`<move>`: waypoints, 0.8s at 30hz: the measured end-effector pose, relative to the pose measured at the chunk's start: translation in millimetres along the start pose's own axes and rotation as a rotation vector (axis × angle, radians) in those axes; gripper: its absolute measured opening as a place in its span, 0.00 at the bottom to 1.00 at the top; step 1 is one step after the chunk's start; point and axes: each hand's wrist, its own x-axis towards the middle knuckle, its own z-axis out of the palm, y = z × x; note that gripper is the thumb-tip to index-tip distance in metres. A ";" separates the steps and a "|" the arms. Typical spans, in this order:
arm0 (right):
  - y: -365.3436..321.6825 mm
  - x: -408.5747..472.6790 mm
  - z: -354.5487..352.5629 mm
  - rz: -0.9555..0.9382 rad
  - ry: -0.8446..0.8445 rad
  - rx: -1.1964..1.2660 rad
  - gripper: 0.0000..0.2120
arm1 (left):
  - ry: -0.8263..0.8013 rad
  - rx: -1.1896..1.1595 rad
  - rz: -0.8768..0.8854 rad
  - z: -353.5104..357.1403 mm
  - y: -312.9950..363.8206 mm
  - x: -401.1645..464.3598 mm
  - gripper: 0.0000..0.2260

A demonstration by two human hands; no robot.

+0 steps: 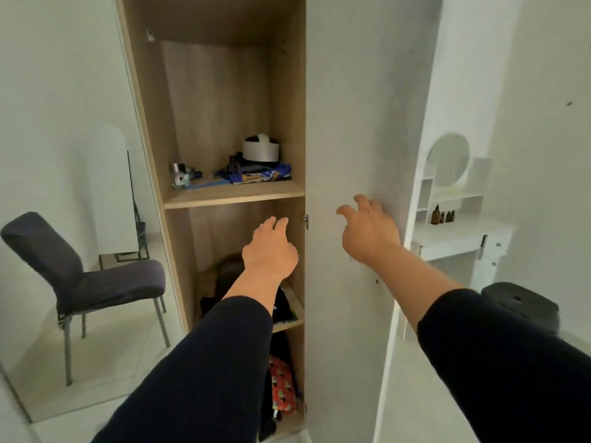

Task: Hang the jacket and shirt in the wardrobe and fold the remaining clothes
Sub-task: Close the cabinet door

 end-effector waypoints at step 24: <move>20.7 -57.3 -56.6 0.106 0.119 1.005 0.22 | 0.186 -0.497 0.232 9.2 91.3 -59.0 0.28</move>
